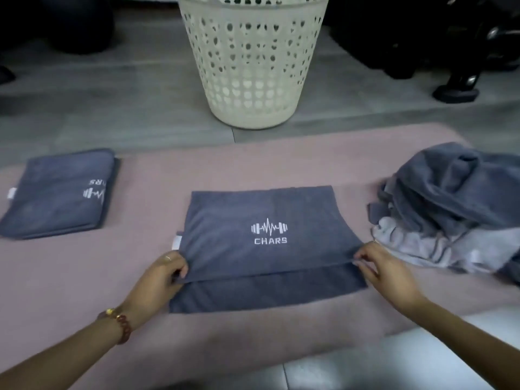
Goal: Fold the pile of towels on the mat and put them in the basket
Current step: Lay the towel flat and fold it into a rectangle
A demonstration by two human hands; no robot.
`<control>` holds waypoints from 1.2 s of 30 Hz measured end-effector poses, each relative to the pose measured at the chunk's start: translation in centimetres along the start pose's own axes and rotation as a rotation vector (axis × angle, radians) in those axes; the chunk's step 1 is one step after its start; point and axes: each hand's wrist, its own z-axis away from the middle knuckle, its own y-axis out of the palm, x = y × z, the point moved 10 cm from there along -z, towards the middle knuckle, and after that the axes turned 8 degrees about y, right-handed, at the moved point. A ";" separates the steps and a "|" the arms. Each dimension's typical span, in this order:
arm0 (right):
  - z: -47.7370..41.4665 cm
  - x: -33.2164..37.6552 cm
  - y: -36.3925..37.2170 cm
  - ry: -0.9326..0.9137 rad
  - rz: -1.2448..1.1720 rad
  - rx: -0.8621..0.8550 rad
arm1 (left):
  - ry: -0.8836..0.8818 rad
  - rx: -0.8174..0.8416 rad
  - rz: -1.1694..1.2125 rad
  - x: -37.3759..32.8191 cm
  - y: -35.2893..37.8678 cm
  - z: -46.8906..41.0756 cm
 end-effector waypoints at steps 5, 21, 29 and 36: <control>2.5 -3.0 3.3 0.132 -0.075 0.120 | -0.029 0.086 -0.144 0.6 1.7 2.2; 4.5 -0.2 2.7 -0.115 0.194 0.127 | 0.031 0.194 -0.161 -1.5 1.9 4.5; 5.1 -0.1 2.7 -0.058 0.167 0.090 | 0.000 0.154 -0.043 -0.5 1.9 5.4; 5.8 -0.4 3.4 -0.011 0.192 0.137 | -0.141 0.063 0.009 -0.1 1.9 6.7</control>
